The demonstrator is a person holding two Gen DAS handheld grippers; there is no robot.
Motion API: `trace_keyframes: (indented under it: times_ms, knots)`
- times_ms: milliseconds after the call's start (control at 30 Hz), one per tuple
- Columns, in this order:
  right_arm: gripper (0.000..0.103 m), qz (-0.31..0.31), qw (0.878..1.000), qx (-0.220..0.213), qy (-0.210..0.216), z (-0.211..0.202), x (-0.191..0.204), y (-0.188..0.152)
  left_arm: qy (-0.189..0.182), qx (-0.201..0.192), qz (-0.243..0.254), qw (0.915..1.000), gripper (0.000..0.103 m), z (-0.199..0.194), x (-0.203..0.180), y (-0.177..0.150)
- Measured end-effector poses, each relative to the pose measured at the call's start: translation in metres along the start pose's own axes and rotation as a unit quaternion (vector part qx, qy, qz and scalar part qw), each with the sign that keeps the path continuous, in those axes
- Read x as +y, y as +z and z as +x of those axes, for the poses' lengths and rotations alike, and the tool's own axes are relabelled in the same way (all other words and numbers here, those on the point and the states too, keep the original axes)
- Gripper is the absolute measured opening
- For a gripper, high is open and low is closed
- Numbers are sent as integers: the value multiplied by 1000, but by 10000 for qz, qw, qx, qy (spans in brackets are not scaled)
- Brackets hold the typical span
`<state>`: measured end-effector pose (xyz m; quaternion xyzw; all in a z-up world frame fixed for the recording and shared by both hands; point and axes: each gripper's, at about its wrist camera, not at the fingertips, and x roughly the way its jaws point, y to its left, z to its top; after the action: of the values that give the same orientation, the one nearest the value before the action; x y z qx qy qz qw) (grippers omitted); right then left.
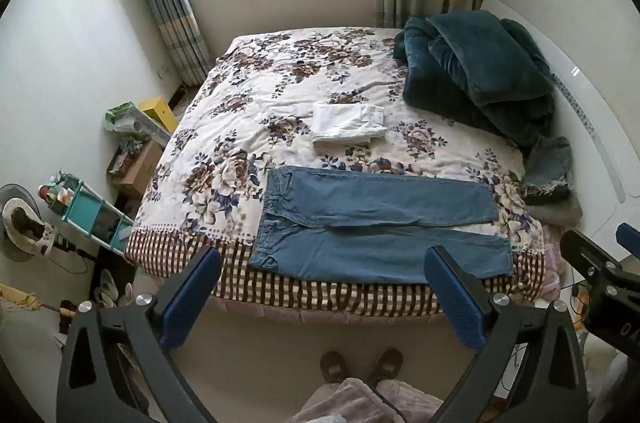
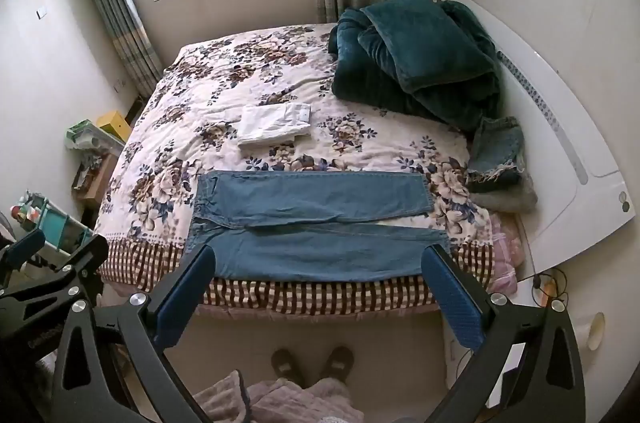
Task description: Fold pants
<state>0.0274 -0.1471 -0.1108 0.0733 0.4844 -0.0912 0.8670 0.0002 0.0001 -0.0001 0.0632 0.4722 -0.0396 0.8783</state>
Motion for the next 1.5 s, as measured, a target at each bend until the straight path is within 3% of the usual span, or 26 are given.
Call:
trace_keyframes:
  times_ms: [1500]
  knots:
    - [103, 2, 10000, -3, 76, -16, -3, 0, 4, -147, 7, 9999, 103, -18, -15, 19]
